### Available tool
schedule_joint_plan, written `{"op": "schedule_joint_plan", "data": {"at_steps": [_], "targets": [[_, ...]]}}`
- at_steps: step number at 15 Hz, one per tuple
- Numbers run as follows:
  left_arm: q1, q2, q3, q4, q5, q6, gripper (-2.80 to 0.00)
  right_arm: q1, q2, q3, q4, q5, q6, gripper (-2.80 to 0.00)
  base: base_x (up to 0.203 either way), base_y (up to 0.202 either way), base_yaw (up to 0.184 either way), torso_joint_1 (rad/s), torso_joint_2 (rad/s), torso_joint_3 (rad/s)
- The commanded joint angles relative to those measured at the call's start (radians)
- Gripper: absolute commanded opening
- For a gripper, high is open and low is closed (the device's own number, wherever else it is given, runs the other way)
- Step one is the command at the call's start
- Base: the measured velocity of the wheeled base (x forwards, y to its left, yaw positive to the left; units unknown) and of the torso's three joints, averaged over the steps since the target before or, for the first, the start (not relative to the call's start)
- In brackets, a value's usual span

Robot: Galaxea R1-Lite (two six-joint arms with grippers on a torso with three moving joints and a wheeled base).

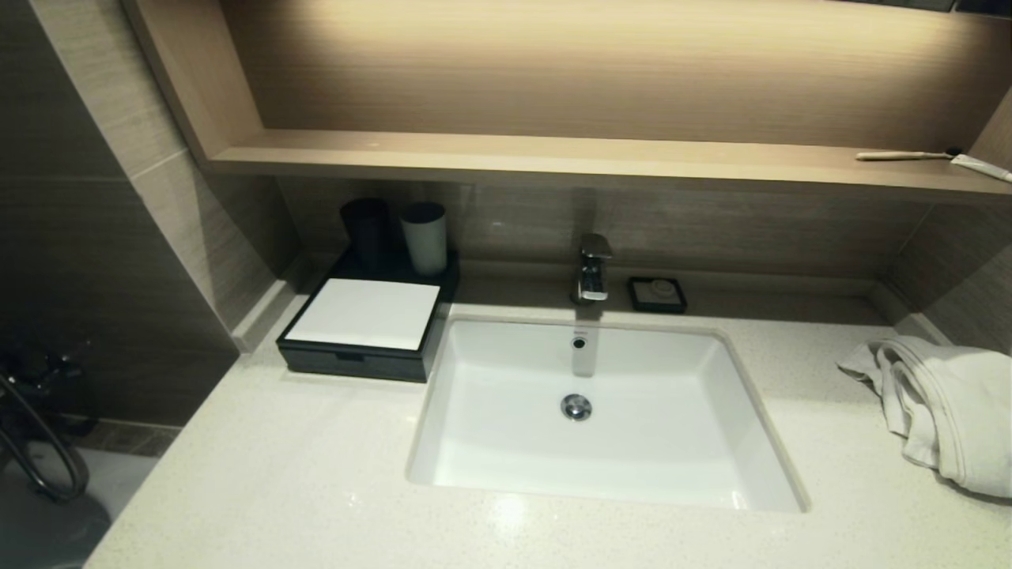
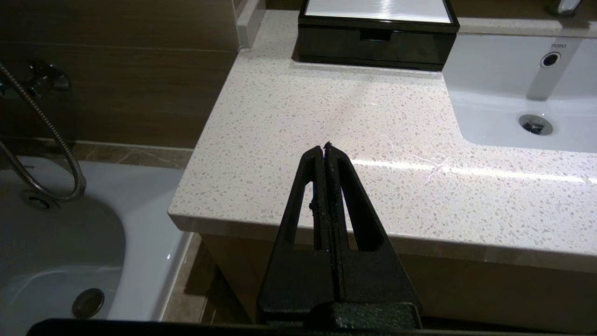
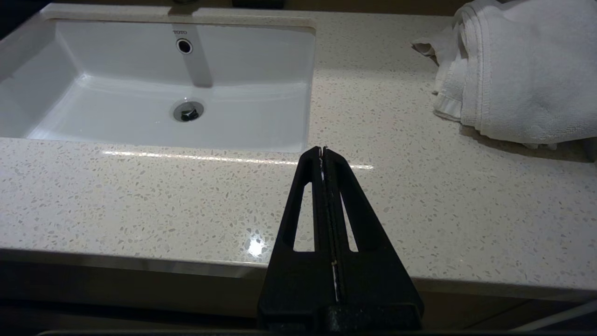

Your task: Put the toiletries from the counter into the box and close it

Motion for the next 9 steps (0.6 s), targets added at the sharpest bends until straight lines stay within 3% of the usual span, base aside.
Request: {"op": "schedule_joint_plan", "data": {"at_steps": [1, 9], "targets": [[0.000, 0.001, 0.000, 0.000, 0.000, 0.001, -2.80, 0.000, 0.000, 0.000, -0.001, 0.001, 0.000, -2.80, 0.000, 0.000, 0.000, 0.000, 0.00, 0.000], [0.000, 0.001, 0.000, 0.000, 0.000, 0.000, -2.80, 0.000, 0.000, 0.000, -0.001, 0.002, 0.000, -2.80, 0.000, 0.000, 0.000, 0.000, 0.00, 0.000]]}}
